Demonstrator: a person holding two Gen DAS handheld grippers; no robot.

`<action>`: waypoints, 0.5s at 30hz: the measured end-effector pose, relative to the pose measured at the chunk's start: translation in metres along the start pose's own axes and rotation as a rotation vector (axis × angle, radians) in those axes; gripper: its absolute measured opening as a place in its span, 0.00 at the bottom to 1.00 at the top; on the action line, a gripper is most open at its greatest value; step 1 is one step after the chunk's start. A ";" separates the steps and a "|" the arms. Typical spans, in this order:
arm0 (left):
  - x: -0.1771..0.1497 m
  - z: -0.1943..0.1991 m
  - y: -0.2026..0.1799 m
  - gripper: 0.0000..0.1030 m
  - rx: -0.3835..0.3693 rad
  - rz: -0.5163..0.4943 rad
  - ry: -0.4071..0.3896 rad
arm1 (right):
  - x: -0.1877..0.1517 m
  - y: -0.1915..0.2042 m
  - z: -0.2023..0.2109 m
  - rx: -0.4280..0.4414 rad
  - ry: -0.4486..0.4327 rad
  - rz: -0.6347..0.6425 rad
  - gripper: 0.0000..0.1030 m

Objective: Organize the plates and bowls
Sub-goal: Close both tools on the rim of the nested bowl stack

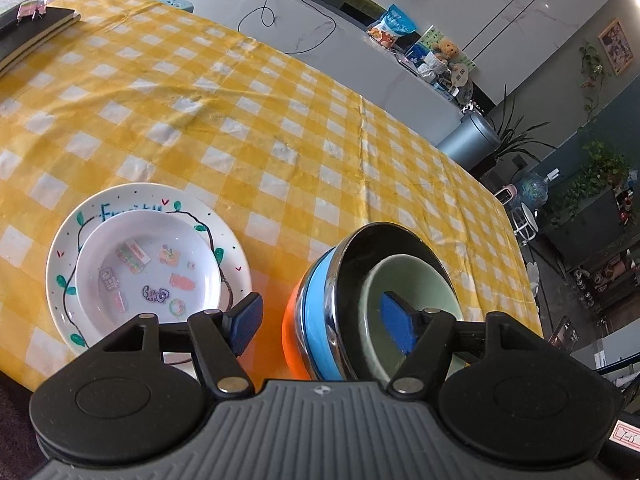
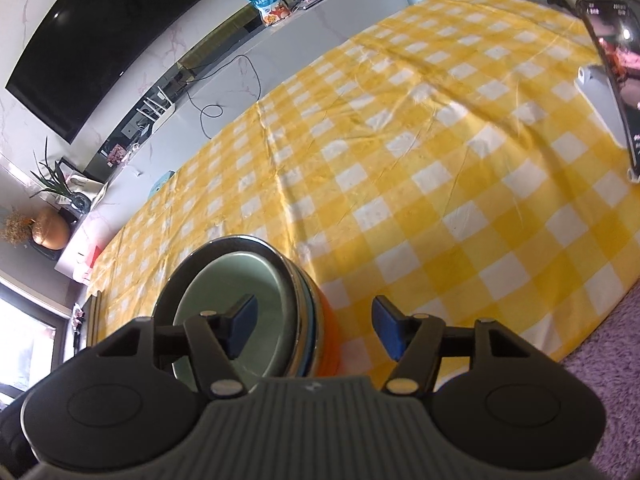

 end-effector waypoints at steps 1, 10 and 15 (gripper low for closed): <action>0.000 -0.002 0.001 0.77 -0.004 0.009 0.002 | 0.000 -0.001 -0.002 0.008 0.005 -0.002 0.61; -0.007 -0.023 0.005 0.72 -0.046 0.067 0.041 | -0.009 -0.005 -0.026 0.086 0.082 -0.060 0.61; -0.009 -0.030 -0.002 0.70 0.072 -0.044 0.075 | -0.009 -0.009 -0.036 0.075 0.098 -0.065 0.61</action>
Point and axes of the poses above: each gripper's, at about its wrist camera, not at the fingertips, and z roughly against the way its jaws point, y to its left, x to its top, the point moved 8 cm from there along -z, roughly the way its jaws point, and after that the axes turned 1 degree about -x, right-handed, at the moved point
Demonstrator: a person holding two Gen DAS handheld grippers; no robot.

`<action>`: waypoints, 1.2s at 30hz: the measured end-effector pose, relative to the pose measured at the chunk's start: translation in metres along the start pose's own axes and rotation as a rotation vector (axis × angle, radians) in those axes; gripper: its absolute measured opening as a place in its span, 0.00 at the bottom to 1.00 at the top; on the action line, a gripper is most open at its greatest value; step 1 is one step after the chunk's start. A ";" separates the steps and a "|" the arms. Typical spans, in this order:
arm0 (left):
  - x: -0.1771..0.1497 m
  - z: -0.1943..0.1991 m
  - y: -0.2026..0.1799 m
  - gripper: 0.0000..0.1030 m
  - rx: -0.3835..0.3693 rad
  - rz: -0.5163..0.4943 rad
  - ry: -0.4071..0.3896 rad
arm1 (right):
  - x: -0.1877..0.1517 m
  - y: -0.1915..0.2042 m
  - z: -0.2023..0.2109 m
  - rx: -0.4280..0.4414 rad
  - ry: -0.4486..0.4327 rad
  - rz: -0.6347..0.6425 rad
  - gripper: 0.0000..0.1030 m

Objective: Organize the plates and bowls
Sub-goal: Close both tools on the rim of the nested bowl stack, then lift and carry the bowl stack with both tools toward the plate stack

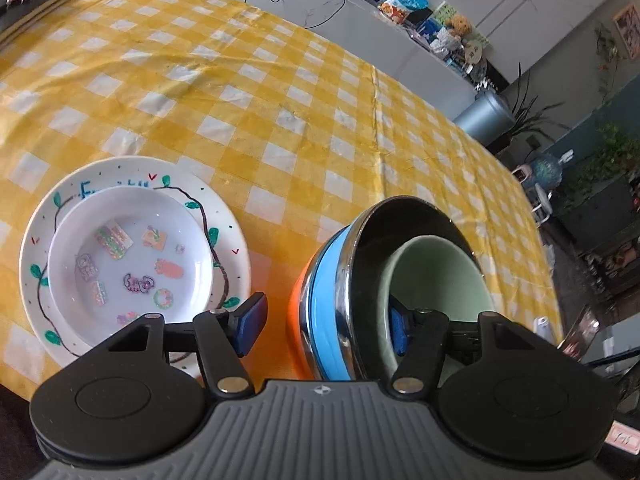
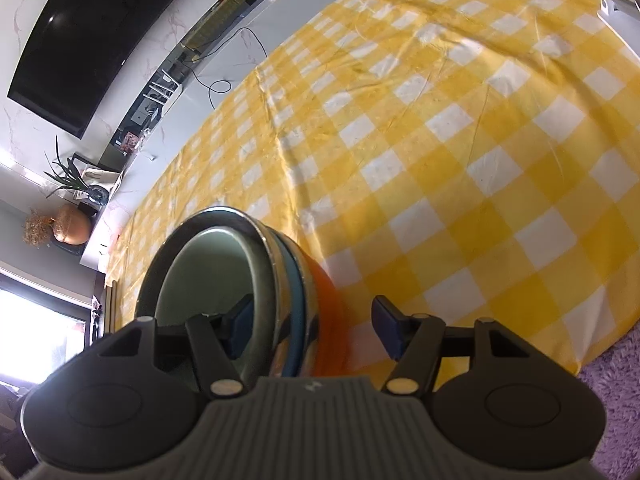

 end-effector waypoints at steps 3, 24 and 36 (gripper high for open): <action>0.002 0.004 -0.013 0.70 0.093 -0.141 -0.012 | 0.007 0.001 0.004 -0.024 -0.034 0.025 0.61; 0.000 -0.012 -0.001 0.63 -0.041 0.003 0.107 | 0.005 -0.006 -0.011 0.004 0.048 -0.027 0.61; 0.003 -0.018 0.004 0.57 -0.094 0.065 0.122 | 0.000 -0.003 -0.010 0.054 0.090 -0.078 0.45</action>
Point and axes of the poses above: each gripper's, at about its wrist camera, not at the fingertips, and z roughly against the way its jaws point, y to its left, x to its top, the point moved 8 cm from there along -z, roughly the way its jaws point, and after that the axes turned 1 degree about -x, right-handed, at the moved point
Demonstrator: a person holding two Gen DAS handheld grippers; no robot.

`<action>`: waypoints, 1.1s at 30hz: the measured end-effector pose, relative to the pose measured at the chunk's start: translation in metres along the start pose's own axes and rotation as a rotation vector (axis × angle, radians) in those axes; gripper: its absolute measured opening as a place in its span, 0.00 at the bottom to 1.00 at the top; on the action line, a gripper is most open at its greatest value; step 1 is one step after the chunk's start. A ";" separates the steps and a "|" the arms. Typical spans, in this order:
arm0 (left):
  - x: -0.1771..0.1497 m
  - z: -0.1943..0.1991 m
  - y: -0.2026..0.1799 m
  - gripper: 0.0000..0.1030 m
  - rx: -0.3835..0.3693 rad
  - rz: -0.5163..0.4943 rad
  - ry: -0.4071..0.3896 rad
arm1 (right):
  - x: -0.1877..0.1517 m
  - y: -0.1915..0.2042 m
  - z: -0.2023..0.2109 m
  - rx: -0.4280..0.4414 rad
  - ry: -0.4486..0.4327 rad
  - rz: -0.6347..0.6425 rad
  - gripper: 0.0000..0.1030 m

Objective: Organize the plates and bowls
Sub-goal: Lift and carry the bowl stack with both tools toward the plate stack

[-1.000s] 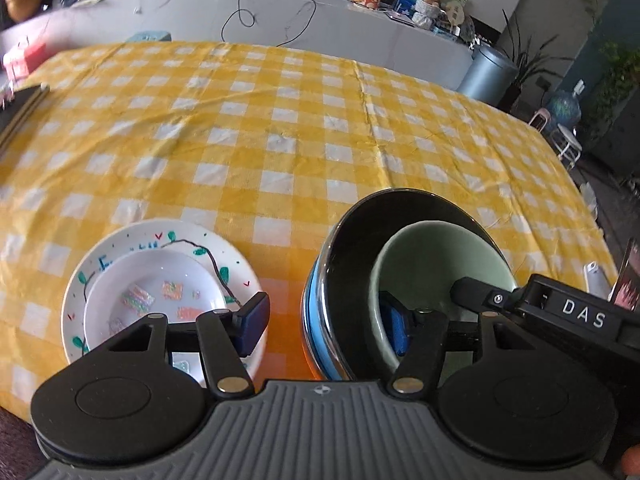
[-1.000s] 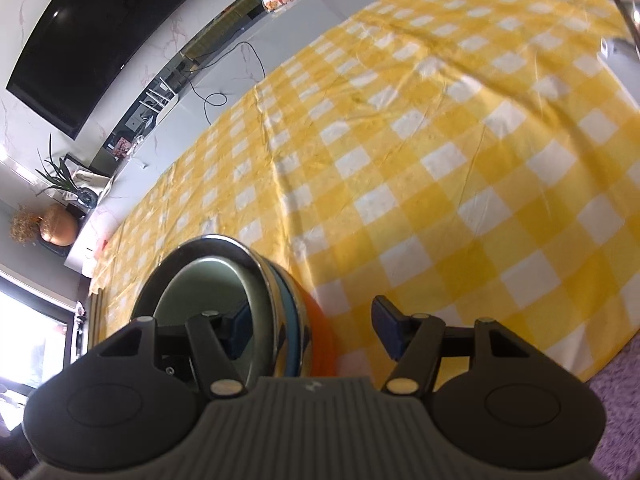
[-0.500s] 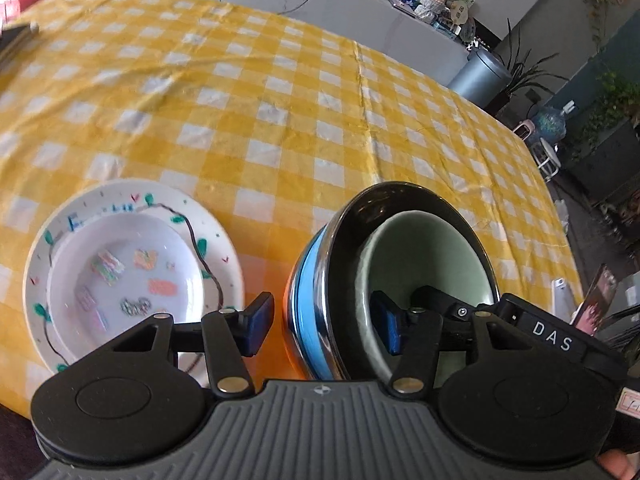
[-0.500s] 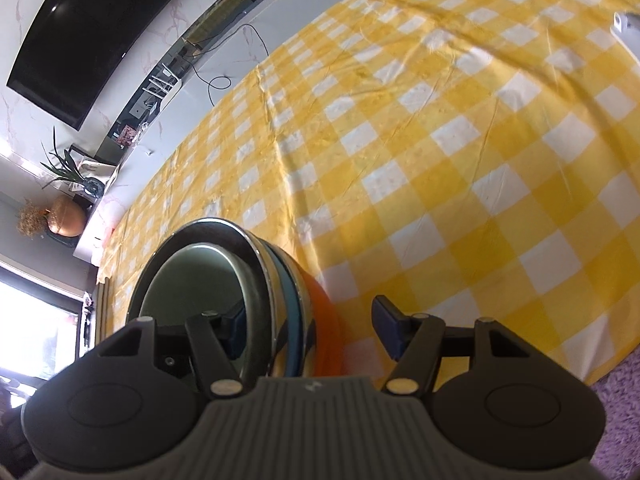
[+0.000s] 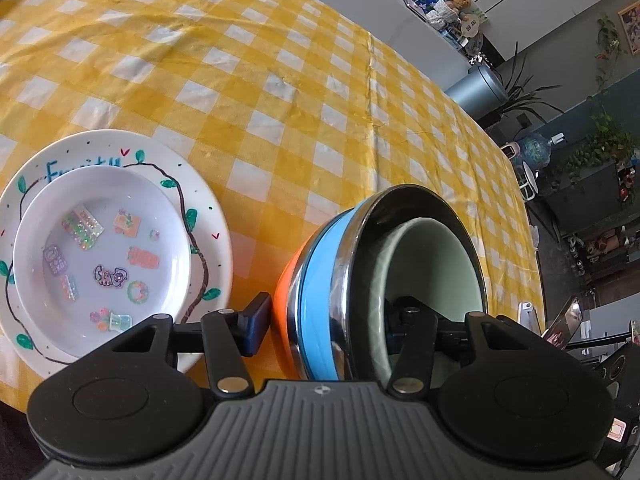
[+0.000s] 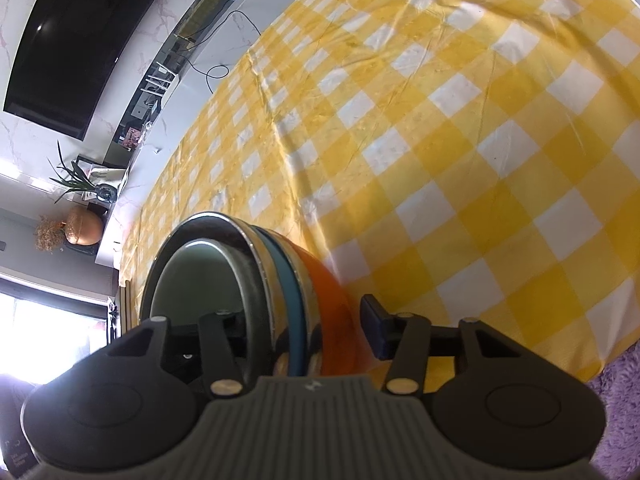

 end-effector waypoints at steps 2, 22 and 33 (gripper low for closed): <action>0.000 0.000 -0.001 0.57 -0.001 -0.009 0.001 | 0.000 0.002 0.001 -0.008 -0.002 0.005 0.45; -0.005 0.019 -0.011 0.56 -0.010 -0.050 -0.037 | -0.003 0.006 0.015 -0.017 -0.019 0.018 0.42; 0.000 0.058 -0.008 0.55 -0.022 -0.051 -0.106 | -0.016 0.037 0.037 0.026 -0.050 0.078 0.42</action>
Point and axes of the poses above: each gripper's, at about its wrist camera, not at the fingertips, and z roughly against the way its jaws point, y to its left, x to its top, the point moved 8 cm from there along -z, roughly the way its jaws point, and after that the axes turned 1 degree about -x, right-handed, at the moved point
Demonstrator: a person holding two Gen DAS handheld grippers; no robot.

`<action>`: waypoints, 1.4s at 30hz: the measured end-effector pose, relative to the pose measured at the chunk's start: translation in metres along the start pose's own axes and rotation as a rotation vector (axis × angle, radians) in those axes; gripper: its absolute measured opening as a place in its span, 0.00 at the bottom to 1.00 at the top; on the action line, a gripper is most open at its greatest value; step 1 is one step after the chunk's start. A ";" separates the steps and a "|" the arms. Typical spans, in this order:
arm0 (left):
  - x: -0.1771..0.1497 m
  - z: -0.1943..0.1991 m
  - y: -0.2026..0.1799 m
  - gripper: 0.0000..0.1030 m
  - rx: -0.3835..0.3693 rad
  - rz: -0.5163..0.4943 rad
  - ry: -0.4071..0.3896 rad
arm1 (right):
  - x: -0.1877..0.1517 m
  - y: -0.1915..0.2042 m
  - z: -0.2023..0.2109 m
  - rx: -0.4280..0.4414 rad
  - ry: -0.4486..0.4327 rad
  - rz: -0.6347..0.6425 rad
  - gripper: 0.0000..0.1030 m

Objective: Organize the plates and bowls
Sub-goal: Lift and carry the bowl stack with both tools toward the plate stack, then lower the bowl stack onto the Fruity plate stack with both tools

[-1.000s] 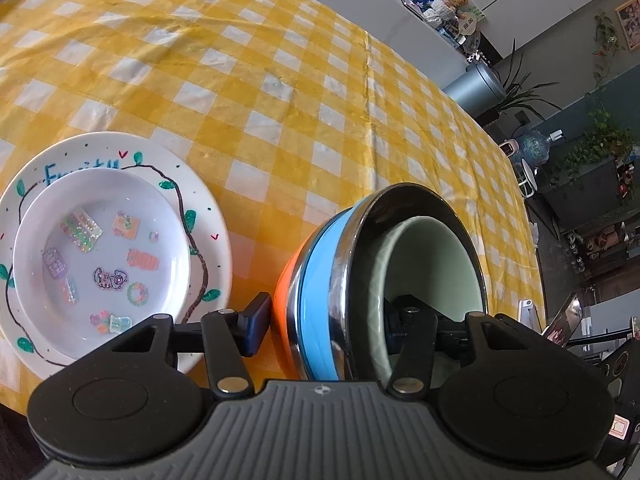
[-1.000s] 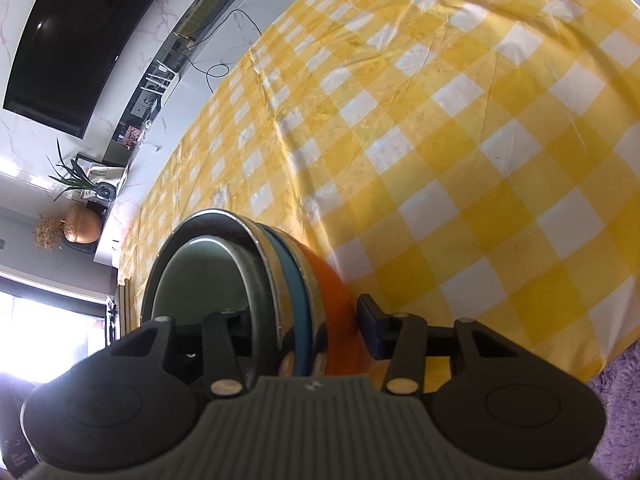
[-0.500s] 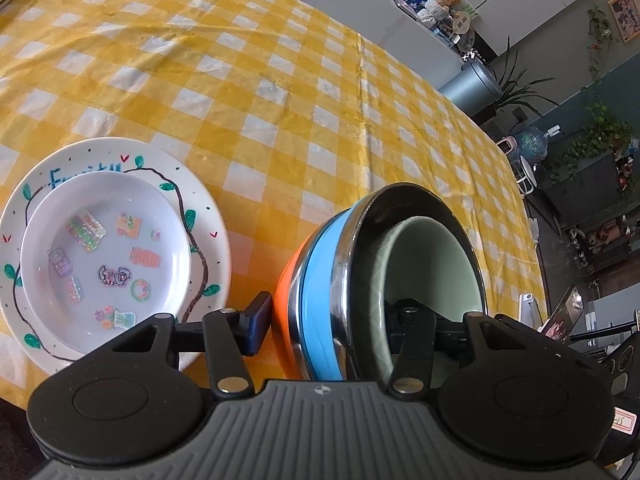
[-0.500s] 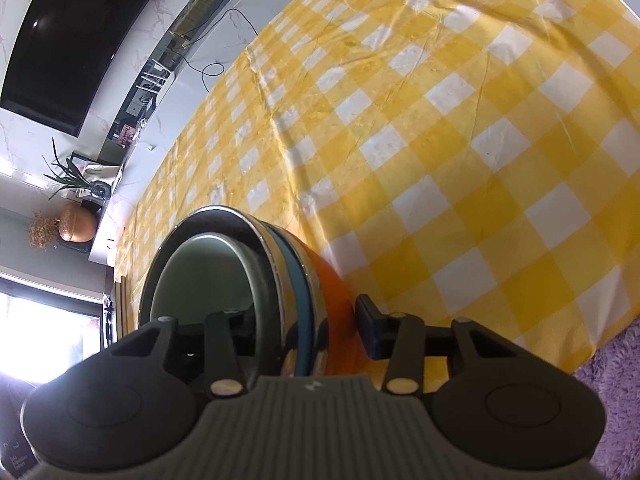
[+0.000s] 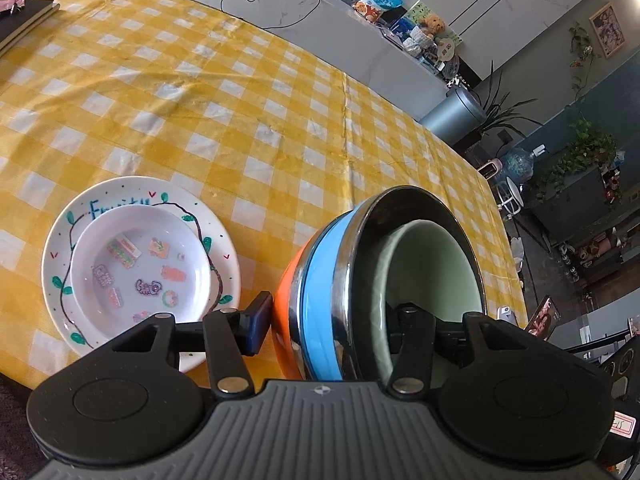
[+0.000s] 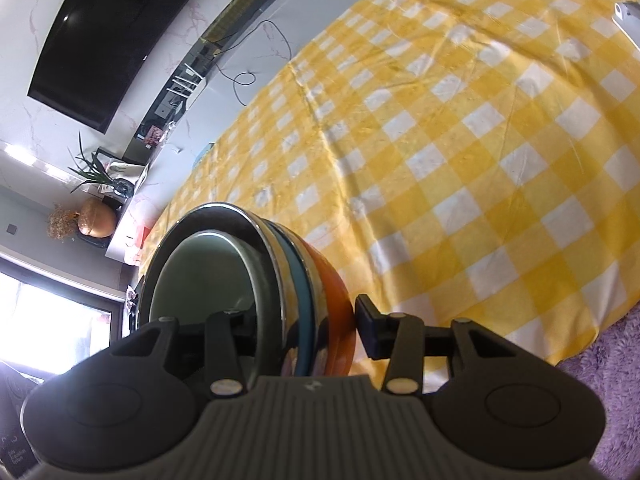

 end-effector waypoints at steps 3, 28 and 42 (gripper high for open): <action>0.004 0.011 0.008 0.55 0.003 0.013 -0.018 | -0.006 0.012 0.001 0.010 0.002 0.020 0.42; 0.033 0.044 0.108 0.55 0.064 0.199 -0.074 | -0.045 0.096 -0.071 0.030 0.130 0.171 0.42; 0.035 0.030 0.123 0.55 0.088 0.217 -0.056 | -0.047 0.092 -0.097 0.013 0.170 0.168 0.42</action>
Point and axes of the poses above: each gripper's, at about its wrist camera, not at the fingertips, and z roughly against the way its jaws point, y to its left, x to its top, the point moved 8 cm from there along -z, roughly the way its jaws point, and after that the axes turned 1 degree about -x, right-handed, at the moved point
